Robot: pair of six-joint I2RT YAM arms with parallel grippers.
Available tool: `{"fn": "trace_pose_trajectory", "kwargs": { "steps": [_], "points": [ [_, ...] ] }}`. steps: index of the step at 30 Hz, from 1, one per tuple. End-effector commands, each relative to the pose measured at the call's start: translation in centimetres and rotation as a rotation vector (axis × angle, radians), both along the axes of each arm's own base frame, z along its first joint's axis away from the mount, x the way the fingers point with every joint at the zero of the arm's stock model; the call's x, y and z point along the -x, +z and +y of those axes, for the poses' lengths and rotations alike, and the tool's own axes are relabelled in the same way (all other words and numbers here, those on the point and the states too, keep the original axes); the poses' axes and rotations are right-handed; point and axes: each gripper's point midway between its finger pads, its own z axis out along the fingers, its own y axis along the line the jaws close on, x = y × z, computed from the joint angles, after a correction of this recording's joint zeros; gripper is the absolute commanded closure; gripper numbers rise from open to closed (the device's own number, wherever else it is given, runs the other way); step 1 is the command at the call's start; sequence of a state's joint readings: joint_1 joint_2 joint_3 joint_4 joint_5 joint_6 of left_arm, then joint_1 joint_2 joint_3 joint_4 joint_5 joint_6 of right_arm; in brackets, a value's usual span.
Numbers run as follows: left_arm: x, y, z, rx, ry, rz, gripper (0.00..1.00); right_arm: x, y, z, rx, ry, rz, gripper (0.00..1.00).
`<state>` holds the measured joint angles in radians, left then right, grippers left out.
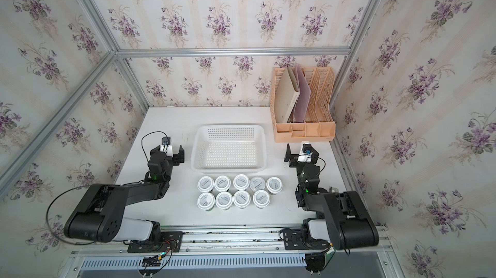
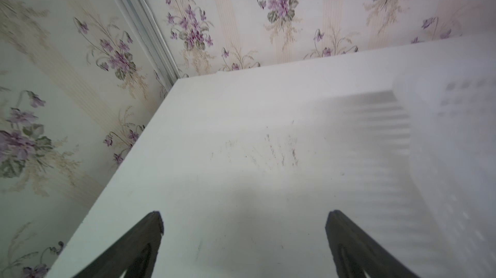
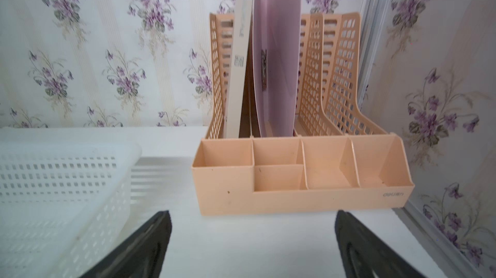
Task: Put the yogurt in the basket
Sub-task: Pick up the yogurt from the center of the board.
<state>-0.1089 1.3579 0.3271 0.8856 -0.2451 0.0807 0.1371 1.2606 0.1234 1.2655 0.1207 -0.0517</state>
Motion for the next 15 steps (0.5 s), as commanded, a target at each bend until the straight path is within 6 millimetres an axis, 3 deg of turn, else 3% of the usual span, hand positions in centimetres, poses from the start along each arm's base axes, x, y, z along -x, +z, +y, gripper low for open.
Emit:
{"fn": "trace_pose_trajectory", "kwargs": {
  "steps": [1,4,7,11,13,15],
  "points": [
    [1.0,3.4,0.2,0.028,0.028,-0.021,0.01,0.3,0.8,-1.7,-0.112,-0.12,0.062,0.0],
    [2.7,6.8,-0.5,0.158,0.01,0.024,0.01,0.1,1.7,-1.2,-0.156,-0.106,0.191,0.0],
    [4.3,8.7,-2.0,0.312,-0.044,0.075,0.01,0.9,3.5,-0.4,-0.226,-0.061,0.22,0.0],
    [5.5,10.4,-5.3,0.415,-0.225,0.088,0.01,2.5,5.3,0.3,-0.271,-0.013,0.249,0.0],
    [6.7,10.8,-7.1,0.43,-0.324,0.166,0.01,3.3,5.4,-0.5,-0.292,-0.052,0.252,0.0],
    [8.0,10.9,-8.1,0.455,-0.366,0.258,0.01,3.8,5.5,0.6,-0.301,0.017,0.236,0.0]
  ]
}}
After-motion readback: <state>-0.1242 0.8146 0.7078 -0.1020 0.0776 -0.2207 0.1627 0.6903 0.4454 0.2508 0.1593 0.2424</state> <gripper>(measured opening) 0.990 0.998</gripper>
